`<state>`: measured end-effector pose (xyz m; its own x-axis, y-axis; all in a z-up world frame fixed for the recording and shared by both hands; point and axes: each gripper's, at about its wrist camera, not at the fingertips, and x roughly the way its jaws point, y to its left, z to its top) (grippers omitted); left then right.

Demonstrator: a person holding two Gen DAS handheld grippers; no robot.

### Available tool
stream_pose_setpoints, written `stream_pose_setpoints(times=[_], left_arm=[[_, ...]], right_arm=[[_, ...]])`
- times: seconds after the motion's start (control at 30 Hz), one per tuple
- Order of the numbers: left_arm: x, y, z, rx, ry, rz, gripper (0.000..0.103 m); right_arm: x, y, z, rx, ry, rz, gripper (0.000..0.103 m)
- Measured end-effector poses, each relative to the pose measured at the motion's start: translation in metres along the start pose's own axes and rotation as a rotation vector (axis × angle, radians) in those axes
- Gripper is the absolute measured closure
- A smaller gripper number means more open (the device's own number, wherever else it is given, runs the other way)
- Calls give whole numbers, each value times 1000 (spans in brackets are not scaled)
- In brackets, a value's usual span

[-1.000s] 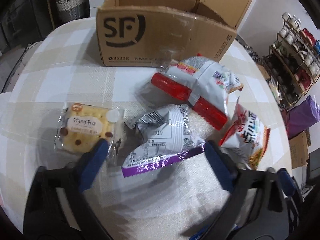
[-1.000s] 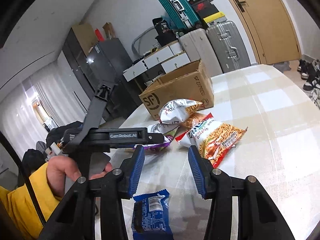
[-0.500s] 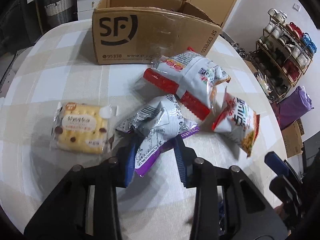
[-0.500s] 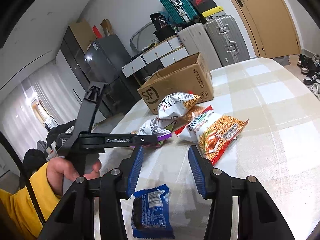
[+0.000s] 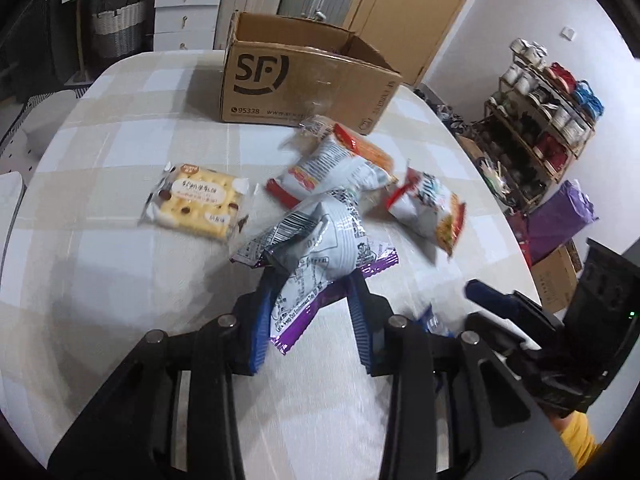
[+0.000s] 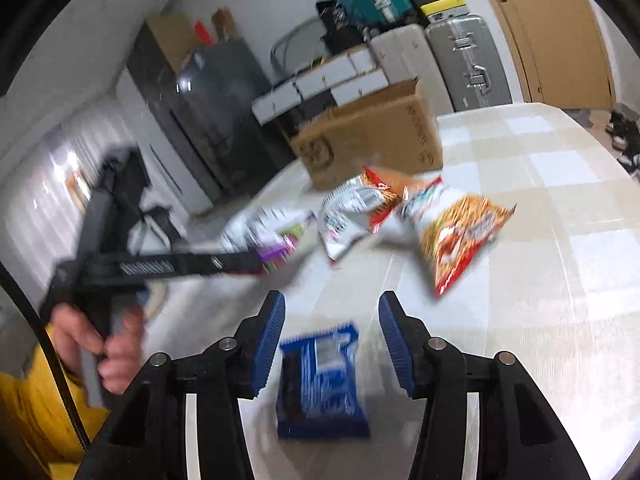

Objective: Organize snacks
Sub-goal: 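Lift the white-purple bag with the left tool while right tool holds Oreo pack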

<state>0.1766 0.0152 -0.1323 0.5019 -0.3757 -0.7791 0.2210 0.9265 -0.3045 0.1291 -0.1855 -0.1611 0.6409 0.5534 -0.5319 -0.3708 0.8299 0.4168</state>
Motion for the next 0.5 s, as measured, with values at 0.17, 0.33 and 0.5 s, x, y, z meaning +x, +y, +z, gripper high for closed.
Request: stream_pose_setpoints(times=[0.17,0.33,0.5], left_arm=[[-21,9,-24,-8,-16,-16,72],[-36,23,-42,-26,-34,-17,72],[-56,33,-51,-36,-73,-11,72]], right_arm=[[10,26,-16,-109,84,-60,38],[31,46,-28,-229,170,-187,38],[46,52,-32,-276,227,-238,49]])
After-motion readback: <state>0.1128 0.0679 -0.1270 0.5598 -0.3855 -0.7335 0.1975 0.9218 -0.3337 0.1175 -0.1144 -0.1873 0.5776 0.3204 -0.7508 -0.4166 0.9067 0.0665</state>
